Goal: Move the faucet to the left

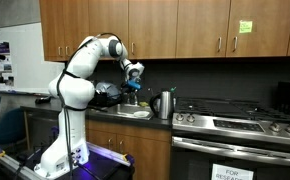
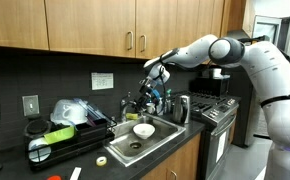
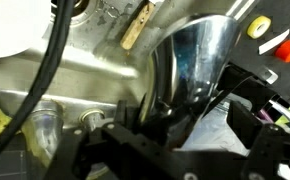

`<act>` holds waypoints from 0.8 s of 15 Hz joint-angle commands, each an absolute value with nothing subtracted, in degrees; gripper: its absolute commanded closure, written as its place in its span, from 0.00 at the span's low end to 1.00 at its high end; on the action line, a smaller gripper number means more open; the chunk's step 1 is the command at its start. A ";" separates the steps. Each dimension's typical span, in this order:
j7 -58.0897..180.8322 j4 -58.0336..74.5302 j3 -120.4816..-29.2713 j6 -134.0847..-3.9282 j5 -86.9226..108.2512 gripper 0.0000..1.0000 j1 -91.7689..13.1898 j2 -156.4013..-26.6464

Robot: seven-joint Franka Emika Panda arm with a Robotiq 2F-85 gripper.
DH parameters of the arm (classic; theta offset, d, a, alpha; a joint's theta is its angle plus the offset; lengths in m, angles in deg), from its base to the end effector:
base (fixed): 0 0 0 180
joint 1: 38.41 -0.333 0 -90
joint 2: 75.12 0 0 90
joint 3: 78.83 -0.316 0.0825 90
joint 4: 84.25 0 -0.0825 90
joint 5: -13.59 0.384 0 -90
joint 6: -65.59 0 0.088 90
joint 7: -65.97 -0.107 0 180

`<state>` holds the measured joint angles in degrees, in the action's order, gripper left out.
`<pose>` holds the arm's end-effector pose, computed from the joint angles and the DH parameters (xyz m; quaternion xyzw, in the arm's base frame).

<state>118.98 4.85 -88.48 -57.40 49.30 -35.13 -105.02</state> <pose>0.6990 0.0844 0.3643 -0.8980 -0.3177 -0.1499 0.2648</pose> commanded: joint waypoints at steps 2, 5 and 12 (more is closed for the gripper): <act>112.12 -2.88 -89.74 -53.27 47.65 0.00 -36.54 -109.23; 107.65 -7.34 -89.98 -50.26 45.39 0.00 -37.39 -111.60; 101.52 -14.73 -91.52 -46.16 41.20 0.00 -38.28 -115.51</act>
